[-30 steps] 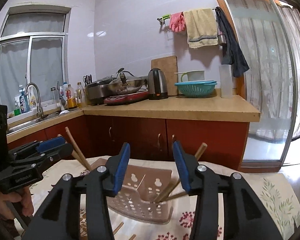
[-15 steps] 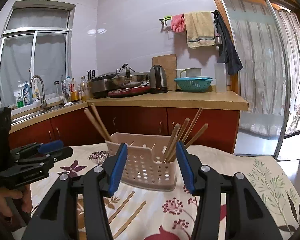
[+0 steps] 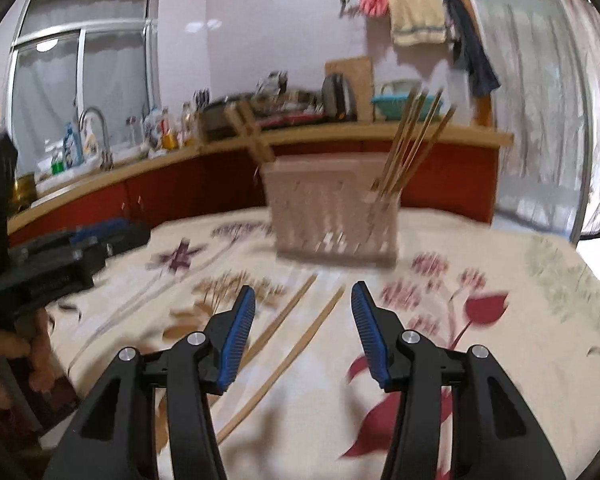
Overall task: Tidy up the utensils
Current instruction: 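Open both tools to release the chopsticks and pull back, then lower the right tool onto a loose chopstick while the left tool approaches another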
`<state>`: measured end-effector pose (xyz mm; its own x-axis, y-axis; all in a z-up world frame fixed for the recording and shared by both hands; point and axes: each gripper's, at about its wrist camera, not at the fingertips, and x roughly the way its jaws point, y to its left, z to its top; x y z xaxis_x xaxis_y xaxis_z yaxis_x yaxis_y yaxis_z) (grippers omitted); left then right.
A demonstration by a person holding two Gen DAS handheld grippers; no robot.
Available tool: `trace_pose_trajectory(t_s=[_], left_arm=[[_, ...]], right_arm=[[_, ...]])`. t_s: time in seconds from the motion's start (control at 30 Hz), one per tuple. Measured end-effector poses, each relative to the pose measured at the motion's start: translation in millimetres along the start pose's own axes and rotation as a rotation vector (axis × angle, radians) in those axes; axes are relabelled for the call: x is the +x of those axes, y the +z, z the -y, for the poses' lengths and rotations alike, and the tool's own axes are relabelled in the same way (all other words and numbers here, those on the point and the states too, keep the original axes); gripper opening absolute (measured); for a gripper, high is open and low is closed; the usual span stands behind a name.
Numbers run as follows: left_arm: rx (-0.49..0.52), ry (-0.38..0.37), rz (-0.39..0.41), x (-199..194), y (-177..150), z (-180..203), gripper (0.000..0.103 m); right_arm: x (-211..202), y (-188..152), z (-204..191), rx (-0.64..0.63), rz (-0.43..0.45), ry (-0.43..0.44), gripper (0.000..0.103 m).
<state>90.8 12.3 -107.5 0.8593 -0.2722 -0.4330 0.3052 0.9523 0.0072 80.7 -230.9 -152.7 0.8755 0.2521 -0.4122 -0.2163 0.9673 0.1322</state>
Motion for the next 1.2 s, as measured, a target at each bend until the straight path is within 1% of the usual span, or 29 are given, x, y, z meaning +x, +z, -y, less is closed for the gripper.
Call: trace_pose_trajectory(t_s=[0.2,0.33,0.53,0.73,0.77,0.83,0.87,0.97,1.1,1.2], left_arm=[[-0.025,0.018,-0.036,-7,-24,-9,0.049],[-0.035,0.022,-0.046,-8,-30,-14,0.049],[-0.045,0.011,-0.058,-4,-36,-12,0.049],[-0.043,-0.008,-0.075,1,-40,-4,0.049],[-0.043,-0.012,-0.078,2,-40,-2,0.049],[-0.043,-0.019,-0.083,4,-41,0,0.049],[-0.044,-0.022,-0.087,4,-42,2,0.049],[-0.05,-0.035,-0.099,7,-45,6,0.049],[-0.05,-0.048,-0.111,10,-50,12,0.049],[-0.05,-0.059,-0.126,13,-54,17,0.049]], right_arm=[[22,-34,-16,-0.012,-0.113,0.024,0.049],[35,-50,-21,-0.008,-0.189,0.031,0.044],[43,-60,-24,-0.033,-0.252,0.023,0.039],[41,-60,-16,-0.033,-0.258,-0.013,0.038],[41,-60,-11,-0.026,-0.26,-0.022,0.033],[41,-59,-6,-0.024,-0.26,-0.035,0.03],[41,-59,-3,-0.022,-0.261,-0.036,0.025],[41,-59,1,-0.014,-0.261,-0.039,0.019],[38,-60,7,-0.003,-0.257,-0.046,0.019],[35,-60,14,-0.004,-0.248,-0.068,0.017]])
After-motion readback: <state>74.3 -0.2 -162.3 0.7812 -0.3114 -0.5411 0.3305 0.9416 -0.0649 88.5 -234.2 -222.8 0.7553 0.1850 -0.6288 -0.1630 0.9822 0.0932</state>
